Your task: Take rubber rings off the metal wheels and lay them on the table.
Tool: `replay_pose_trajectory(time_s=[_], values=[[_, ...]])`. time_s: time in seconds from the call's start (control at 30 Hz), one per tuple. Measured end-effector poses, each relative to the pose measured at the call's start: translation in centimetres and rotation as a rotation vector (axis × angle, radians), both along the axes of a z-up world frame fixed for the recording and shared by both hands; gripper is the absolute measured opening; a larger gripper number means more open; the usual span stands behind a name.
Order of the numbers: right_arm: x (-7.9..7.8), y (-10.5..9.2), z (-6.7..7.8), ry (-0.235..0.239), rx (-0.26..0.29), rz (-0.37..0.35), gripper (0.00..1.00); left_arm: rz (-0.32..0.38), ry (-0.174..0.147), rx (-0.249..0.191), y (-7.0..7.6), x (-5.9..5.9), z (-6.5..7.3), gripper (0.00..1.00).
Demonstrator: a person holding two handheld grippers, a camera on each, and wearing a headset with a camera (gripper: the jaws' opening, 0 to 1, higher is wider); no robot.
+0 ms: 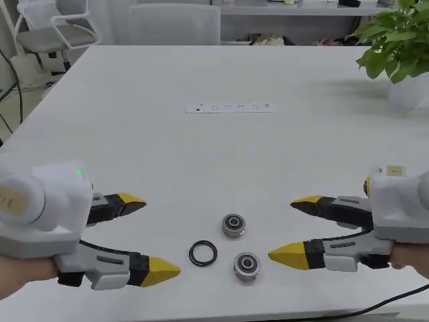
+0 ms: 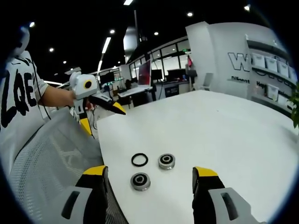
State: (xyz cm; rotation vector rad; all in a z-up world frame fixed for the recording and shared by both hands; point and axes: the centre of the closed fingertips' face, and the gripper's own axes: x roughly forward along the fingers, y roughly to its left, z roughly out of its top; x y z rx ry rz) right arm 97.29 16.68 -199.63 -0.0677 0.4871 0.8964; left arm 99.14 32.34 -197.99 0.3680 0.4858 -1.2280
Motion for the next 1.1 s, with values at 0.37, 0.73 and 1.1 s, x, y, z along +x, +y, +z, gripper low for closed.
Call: replay_pose_trajectory(time_s=[0.37, 0.73, 1.1], values=[[-0.9, -0.6, -0.8, 0.0, -0.031, -0.005, 0.77, 0.017, -0.009, -0.002, 0.4, -0.3, -0.3, 0.74], [-1.6, -0.4, -1.3, 0.003, -0.056, 0.011, 0.79, 0.036, -0.01, -0.002, 0.7, -0.4, -0.4, 0.75], [-2.0, -0.9, -1.4, 0.011, -0.044, -0.005, 0.8, 0.043, -0.009, 0.006, 0.7, -0.5, -0.6, 0.75]])
